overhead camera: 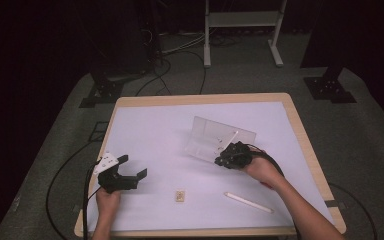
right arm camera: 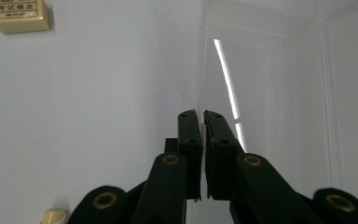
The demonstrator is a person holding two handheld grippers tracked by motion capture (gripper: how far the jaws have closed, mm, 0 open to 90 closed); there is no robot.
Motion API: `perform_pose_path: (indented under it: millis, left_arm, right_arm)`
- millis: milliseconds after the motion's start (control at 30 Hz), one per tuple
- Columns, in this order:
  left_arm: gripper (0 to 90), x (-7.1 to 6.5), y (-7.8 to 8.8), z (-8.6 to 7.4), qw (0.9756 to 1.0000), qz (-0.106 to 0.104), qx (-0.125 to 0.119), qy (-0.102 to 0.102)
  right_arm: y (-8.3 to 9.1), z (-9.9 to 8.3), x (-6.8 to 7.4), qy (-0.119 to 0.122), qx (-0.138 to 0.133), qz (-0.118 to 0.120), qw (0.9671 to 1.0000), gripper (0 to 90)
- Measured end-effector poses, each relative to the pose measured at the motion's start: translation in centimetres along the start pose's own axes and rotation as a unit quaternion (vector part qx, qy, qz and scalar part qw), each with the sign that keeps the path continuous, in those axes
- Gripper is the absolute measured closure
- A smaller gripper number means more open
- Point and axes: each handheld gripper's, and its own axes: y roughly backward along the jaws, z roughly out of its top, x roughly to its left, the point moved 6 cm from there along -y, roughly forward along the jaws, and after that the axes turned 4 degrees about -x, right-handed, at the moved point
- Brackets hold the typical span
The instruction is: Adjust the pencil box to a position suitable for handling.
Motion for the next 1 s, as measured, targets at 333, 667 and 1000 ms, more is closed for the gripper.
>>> perform_pose_path:
  millis: [333, 667, 1000]
  left_arm:
    - [0.0, 0.0, 0.0, 0.0, 1.0000, 0.000, 0.000, 0.001]
    - [0.0, 0.1, 0.1, 0.1, 1.0000, -0.001, -0.003, 0.001]
    - [0.0, 0.1, 0.0, 0.0, 1.0000, -0.001, -0.003, 0.001]
  right_arm:
    - [-1.0, 0.4, 1.0, 0.010, 0.005, 0.016, 0.9998, 85.6]
    - [-2.3, 0.2, 1.9, 0.015, 0.014, 0.033, 0.9992, 85.4]
    - [-3.1, -0.3, 2.3, 0.017, 0.021, 0.041, 0.9988, 85.5]
